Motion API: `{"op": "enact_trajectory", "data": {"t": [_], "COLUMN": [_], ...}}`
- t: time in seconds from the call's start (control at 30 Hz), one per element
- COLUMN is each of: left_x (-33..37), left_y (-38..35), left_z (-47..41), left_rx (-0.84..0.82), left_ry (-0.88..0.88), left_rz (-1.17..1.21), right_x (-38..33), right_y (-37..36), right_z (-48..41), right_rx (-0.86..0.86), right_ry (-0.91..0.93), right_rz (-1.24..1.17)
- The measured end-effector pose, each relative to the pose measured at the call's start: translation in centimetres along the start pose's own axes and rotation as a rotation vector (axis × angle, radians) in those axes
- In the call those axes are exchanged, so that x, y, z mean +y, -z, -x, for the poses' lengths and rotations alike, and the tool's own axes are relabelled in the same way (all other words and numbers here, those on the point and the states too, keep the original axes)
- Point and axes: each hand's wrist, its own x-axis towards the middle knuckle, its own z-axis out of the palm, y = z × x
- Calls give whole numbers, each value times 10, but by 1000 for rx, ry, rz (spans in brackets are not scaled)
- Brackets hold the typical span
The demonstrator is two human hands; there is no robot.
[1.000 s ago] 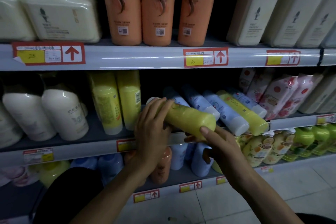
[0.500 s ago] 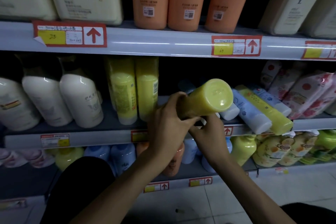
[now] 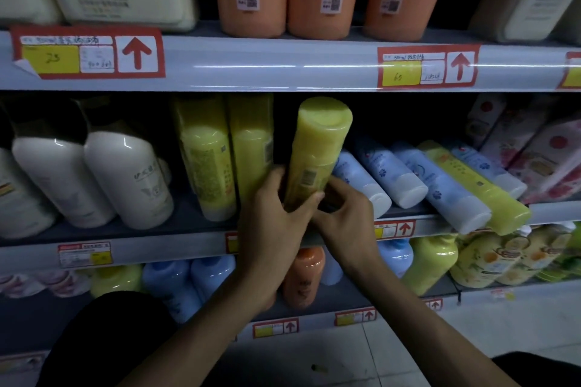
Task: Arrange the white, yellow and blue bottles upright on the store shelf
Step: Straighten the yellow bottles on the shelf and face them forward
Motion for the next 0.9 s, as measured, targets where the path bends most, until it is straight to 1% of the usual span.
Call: {"op": "enact_trajectory", "data": {"t": [0.1,0.3,0.43,0.6,0.9], "left_x": [-3,-23,-29,-32,-37], "left_y": [5,15,21,31,39], "left_z": [7,12,12,12,12], "left_rx": [-8,0,3,-51,-77], "left_ry": [0,42,33,-3,-30], "left_rz": [-42,-110,-160,-176,-260], "right_x": [2,4,4,2,3], "right_y": [-6,-22,-30,-43,-58], "right_z": [-11,-36,-49,-61,-66], "right_rx": [32,112,63,28,64], "right_ry": [-58,-112,-99,-115,-160], "right_rz": [33,108,78,113,158]}}
